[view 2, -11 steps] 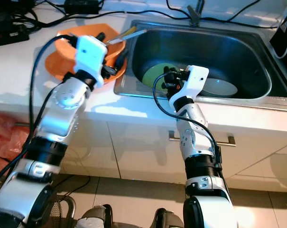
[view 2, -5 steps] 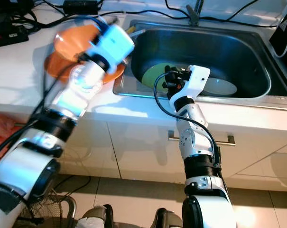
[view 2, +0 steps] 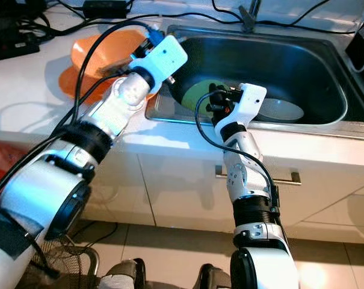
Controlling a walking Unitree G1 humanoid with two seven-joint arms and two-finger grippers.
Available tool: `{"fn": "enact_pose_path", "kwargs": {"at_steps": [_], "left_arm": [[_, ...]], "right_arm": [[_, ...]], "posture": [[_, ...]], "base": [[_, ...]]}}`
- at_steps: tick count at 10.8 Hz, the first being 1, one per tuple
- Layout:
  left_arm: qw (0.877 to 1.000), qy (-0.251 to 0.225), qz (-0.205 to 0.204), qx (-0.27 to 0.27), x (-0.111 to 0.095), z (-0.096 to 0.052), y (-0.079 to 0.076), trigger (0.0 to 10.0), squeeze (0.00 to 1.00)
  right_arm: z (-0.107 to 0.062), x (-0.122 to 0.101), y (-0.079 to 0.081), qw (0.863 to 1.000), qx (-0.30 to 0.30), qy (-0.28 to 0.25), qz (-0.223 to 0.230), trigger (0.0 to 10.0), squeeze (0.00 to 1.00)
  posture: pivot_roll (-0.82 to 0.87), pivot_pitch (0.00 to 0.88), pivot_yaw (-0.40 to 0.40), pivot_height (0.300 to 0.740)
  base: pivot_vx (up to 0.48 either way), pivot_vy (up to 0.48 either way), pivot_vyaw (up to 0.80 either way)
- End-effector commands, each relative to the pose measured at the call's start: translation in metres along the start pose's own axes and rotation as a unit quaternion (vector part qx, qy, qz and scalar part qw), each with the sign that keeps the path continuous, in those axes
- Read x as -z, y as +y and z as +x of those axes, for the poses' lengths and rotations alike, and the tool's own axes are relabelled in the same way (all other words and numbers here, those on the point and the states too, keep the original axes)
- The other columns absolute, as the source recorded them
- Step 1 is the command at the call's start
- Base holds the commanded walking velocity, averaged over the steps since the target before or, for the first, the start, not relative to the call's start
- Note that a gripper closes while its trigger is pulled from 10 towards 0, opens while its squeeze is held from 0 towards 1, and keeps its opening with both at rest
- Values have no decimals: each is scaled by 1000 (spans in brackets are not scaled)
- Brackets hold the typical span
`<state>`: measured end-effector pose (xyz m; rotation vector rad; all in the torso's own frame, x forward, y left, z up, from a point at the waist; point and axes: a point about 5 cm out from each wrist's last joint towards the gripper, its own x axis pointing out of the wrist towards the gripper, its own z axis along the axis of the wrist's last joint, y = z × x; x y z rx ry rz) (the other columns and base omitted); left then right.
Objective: Kitchen organization
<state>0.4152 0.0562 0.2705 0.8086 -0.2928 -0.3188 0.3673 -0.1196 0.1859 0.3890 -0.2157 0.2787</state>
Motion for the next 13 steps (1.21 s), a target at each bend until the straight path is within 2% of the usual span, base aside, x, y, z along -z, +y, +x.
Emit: {"fn": "enact_pose_path", "kwargs": {"at_steps": [1,3,5,7,10,13], "left_arm": [[1000,6,12,-5,-10,5,1,10000,0],[1000,17,18,-17,-24,11,5,10000,0],[999,39,16,-29,-23,12,9,10000,0],[998,45,-2,-50,-24,13,19,10000,0],[996,48,12,-76,-23,12,34,10000,0],[995,61,1,-85,-14,10,39,10000,0]], "right_arm": [[1,-4,2,1000,-3,-10,0,10000,0],[-2,-2,2,1000,0,-9,2,10000,0],[-9,1,4,1000,3,-8,5,10000,0],[-22,7,6,1000,8,-2,11,10000,0],[-36,12,14,1000,13,5,26,10000,0],[-45,12,20,999,12,14,33,10000,0]], "posture": [[77,118,5,740],[71,129,12,740],[55,158,20,740],[43,200,30,740],[29,255,36,740],[20,284,32,740]], "base": [[0,0,0],[0,0,0],[0,0,0],[0,0,0],[0,0,0],[0,0,0]]}}
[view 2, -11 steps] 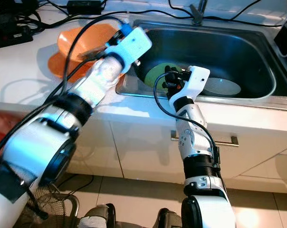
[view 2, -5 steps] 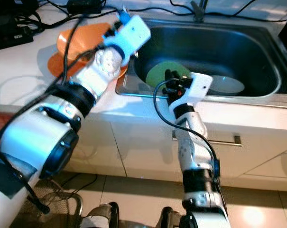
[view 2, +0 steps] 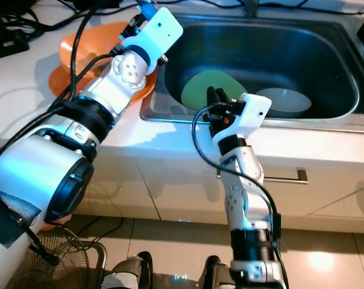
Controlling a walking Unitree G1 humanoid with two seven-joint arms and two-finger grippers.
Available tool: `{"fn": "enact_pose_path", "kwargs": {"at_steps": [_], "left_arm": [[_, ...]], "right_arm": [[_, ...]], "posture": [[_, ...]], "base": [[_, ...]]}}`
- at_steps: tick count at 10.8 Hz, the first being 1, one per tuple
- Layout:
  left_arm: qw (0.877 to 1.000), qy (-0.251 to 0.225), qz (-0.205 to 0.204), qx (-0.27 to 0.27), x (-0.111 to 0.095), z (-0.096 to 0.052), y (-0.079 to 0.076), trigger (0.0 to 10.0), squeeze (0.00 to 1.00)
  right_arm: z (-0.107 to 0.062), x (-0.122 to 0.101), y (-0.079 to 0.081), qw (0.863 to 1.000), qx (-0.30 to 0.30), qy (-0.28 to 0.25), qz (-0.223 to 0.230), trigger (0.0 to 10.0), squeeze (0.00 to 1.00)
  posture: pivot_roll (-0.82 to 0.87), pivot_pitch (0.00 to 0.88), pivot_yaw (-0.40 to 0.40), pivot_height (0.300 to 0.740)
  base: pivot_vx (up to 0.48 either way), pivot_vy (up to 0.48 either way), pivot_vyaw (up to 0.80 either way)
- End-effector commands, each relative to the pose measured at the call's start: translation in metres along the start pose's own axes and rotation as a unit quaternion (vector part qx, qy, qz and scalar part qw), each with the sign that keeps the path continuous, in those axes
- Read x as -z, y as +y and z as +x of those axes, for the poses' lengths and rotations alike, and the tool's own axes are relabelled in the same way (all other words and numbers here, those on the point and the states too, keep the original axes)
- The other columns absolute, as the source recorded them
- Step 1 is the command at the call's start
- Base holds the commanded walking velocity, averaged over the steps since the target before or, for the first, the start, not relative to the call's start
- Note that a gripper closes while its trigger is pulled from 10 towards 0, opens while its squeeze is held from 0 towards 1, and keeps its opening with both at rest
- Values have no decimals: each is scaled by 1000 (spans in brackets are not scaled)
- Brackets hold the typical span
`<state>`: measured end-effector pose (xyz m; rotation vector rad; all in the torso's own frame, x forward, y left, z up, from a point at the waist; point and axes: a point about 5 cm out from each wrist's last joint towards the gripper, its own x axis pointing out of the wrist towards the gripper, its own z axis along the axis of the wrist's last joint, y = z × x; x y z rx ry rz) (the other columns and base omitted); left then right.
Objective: Kitchen organization
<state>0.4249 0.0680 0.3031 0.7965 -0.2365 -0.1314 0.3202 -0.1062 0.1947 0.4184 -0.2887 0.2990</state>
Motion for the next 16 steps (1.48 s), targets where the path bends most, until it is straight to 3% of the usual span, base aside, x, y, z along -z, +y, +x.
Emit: {"fn": "enact_pose_path", "kwargs": {"at_steps": [1,5,10,12,14,16], "left_arm": [[1000,5,2,-13,-2,1,6,10000,0],[1000,14,-2,-8,4,0,4,10000,0],[1000,14,-4,0,5,0,2,10000,0],[1000,-5,-15,-21,-9,3,18,10000,0],[999,-10,-13,-30,-12,3,25,10000,0],[998,-12,10,-59,-17,4,33,10000,0]], "right_arm": [[-12,22,-7,998,30,54,23,10000,0],[-19,11,-2,999,31,38,25,10000,0],[-3,-28,-14,999,34,-5,-20,10000,0],[2,-29,-13,999,30,-6,-19,10000,0],[2,-27,-11,1000,26,-1,-14,10000,0],[2,-26,-13,1000,29,-1,-11,10000,0]], "posture": [[16,288,32,740],[2,314,45,740],[3,306,30,740],[15,287,25,740],[15,278,23,740],[7,275,22,740]], "base": [[0,0,0],[0,0,0],[0,0,0],[0,0,0],[0,0,0],[0,0,0]]}}
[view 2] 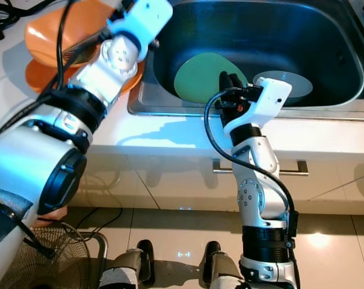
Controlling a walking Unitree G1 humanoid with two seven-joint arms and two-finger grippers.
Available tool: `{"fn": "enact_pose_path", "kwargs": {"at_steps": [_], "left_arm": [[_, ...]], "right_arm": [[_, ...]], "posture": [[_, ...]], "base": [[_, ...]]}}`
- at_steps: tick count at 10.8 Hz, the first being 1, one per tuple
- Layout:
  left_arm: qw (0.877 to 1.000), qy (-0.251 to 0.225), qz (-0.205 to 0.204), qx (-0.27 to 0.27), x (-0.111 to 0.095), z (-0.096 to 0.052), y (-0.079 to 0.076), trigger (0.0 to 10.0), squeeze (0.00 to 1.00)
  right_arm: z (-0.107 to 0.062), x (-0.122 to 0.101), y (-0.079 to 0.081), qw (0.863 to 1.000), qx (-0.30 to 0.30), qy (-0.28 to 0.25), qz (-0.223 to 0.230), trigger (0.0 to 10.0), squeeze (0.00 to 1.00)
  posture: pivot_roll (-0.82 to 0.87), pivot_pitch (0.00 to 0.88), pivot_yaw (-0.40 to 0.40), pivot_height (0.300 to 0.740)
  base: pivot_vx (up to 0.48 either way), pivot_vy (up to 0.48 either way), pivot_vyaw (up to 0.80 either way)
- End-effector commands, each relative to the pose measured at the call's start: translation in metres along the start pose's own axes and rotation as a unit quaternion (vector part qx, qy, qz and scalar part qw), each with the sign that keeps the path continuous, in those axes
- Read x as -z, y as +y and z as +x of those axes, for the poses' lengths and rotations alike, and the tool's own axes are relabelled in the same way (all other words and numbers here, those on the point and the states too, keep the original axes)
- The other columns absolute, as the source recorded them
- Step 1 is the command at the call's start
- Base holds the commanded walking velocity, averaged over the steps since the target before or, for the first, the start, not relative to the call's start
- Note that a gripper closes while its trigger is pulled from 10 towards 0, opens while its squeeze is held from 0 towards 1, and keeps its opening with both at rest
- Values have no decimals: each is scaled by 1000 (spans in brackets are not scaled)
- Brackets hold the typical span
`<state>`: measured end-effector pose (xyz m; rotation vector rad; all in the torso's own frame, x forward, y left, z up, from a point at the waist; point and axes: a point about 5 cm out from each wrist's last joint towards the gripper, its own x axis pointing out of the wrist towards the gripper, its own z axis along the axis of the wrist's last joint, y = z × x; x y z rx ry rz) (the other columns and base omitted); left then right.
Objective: Kitchen organization
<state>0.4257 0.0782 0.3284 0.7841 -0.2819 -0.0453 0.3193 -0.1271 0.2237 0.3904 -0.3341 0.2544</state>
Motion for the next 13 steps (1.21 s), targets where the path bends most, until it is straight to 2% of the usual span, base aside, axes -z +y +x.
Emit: {"fn": "enact_pose_path", "kwargs": {"at_steps": [1,5,6,7,13], "left_arm": [[1000,1,21,-15,-5,2,7,10000,0],[999,24,43,-20,3,0,2,9882,0],[999,27,42,-19,5,0,0,3608,0],[999,30,41,-18,6,-1,-2,0,0],[999,29,26,-17,5,-1,-4,0,0]], "right_arm": [[-3,9,-6,1000,17,23,8,10000,0],[-11,10,-10,999,29,28,6,10000,0],[-12,9,-11,999,32,29,4,10000,0],[-13,9,-13,999,35,28,2,10000,0],[-18,10,-14,999,43,33,4,10000,0]], "posture": [[-1,278,23,740],[-28,290,23,740],[-34,294,22,740],[-37,294,22,740],[-41,306,23,740]], "base": [[0,0,0],[0,0,0],[0,0,0],[0,0,0],[0,0,0]]}}
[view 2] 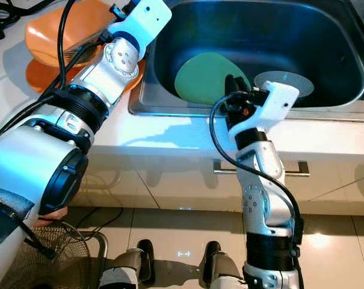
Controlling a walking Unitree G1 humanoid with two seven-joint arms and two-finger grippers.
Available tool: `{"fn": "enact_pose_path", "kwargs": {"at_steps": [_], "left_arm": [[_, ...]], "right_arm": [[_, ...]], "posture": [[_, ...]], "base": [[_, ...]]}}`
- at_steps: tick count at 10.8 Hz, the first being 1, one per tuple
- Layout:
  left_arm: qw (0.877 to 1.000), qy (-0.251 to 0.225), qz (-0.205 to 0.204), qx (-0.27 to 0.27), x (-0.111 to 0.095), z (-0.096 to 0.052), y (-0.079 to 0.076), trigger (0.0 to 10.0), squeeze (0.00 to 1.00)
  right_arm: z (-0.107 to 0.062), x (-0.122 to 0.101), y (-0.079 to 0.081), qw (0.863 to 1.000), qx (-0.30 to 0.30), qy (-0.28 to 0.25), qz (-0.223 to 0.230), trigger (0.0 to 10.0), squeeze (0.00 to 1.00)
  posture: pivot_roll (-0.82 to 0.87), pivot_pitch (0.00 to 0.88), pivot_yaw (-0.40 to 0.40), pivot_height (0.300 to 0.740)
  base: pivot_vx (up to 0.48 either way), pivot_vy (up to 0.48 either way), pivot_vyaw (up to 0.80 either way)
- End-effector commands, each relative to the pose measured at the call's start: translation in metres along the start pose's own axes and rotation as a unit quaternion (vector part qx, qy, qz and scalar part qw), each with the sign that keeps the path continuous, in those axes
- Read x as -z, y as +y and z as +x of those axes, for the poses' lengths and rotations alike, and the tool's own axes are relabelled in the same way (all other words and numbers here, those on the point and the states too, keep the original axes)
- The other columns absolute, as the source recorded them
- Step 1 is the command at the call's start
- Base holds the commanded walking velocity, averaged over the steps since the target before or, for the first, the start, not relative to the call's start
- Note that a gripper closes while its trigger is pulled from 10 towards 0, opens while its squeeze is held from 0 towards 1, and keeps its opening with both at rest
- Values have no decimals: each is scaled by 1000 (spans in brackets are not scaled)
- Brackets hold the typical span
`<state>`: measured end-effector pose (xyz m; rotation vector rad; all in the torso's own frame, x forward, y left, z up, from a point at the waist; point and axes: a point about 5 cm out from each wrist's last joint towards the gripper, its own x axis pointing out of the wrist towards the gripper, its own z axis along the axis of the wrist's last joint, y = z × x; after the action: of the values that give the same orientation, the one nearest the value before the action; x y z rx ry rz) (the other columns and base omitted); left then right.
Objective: Kitchen organization
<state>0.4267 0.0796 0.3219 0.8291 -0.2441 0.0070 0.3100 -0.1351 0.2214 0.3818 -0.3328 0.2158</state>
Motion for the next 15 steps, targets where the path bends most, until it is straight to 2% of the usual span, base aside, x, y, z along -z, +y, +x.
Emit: {"fn": "enact_pose_path", "kwargs": {"at_steps": [1,9,11,12,13,15], "left_arm": [[1000,3,1,-4,-1,0,0,0,0],[999,-7,13,-32,-7,2,12,0,0],[998,-27,8,-51,-17,3,19,0,0],[997,-43,5,-63,-25,3,24,3490,0],[994,-73,-5,-84,-39,3,33,10000,0],[988,-114,-2,-103,-55,1,43,10000,0]], "right_arm": [[-7,14,-9,999,26,36,11,10000,0],[-5,13,-11,999,28,31,15,10000,0],[-4,13,-10,999,27,28,18,10000,0],[-4,13,-10,999,28,27,18,10000,0],[-3,12,-10,999,28,24,20,10000,0],[-1,13,-10,999,27,22,27,10000,0]], "posture": [[-41,307,23,740],[-32,303,19,740],[-27,303,17,740],[-26,303,18,740],[-23,301,15,740],[-14,296,16,740]], "base": [[0,0,0],[0,0,0],[0,0,0],[0,0,0],[0,0,0],[0,0,0]]}}
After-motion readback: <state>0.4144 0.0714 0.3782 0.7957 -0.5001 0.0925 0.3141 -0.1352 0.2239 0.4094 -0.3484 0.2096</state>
